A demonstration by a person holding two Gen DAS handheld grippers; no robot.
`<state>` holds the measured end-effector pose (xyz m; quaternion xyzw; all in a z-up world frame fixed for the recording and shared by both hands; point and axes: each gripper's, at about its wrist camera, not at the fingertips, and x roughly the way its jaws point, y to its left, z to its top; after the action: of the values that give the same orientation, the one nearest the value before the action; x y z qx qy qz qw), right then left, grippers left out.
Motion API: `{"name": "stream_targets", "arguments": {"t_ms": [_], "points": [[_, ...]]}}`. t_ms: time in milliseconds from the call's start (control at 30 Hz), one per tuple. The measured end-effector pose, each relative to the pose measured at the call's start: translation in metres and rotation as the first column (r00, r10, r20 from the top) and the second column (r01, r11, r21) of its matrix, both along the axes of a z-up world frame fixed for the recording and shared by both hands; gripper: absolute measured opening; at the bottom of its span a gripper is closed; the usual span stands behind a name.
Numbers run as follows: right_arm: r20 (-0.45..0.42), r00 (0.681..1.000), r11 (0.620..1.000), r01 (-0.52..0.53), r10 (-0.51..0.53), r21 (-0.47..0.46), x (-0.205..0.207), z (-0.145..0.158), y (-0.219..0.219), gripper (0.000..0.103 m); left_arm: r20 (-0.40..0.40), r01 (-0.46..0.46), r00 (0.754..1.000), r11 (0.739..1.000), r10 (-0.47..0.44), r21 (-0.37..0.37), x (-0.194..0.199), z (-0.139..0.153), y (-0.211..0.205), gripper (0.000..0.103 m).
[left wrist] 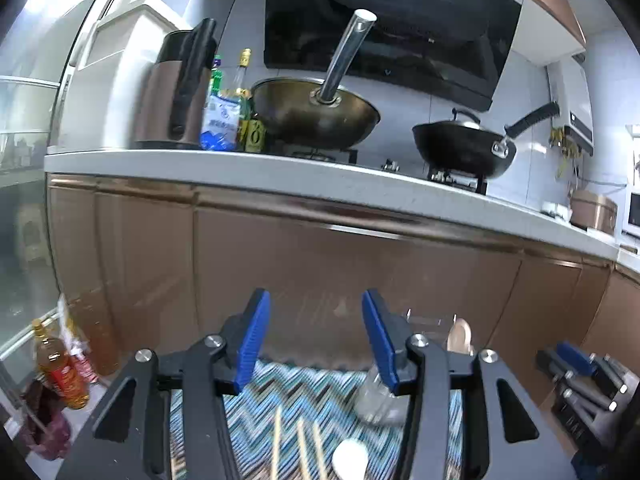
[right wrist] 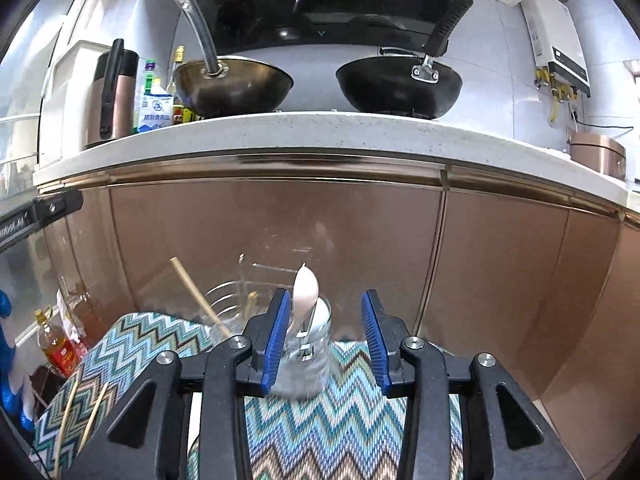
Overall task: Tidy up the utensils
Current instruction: 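Open both tools to release the utensils into the holder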
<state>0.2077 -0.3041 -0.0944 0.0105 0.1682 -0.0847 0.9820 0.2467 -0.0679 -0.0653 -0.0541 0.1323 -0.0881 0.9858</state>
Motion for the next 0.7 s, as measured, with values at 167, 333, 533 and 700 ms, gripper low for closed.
{"name": "stream_targets", "arguments": {"t_ms": [167,333,533,700], "points": [[0.001,1.000,1.000,-0.008,0.008,-0.023,-0.039,0.009,0.015,0.037,-0.031,-0.017,0.999,0.999,0.018,0.032,-0.032,-0.001,0.023,0.046],[0.009,1.000,0.999,-0.028,0.028,-0.023,-0.068,0.020,0.024,0.037,-0.058,-0.030,0.998,0.999,0.032,0.036,-0.061,0.002,0.044,0.046],[0.021,0.997,0.997,-0.079,0.079,-0.010,-0.102,0.034,0.030,0.037,-0.059,-0.065,0.996,0.997,0.068,0.042,-0.094,0.016,0.071,0.046],[0.040,0.994,0.994,-0.106,0.105,0.036,-0.126,0.044,0.027,0.037,-0.058,-0.089,0.994,0.996,0.090,0.023,-0.123,0.028,0.097,0.046]]}}
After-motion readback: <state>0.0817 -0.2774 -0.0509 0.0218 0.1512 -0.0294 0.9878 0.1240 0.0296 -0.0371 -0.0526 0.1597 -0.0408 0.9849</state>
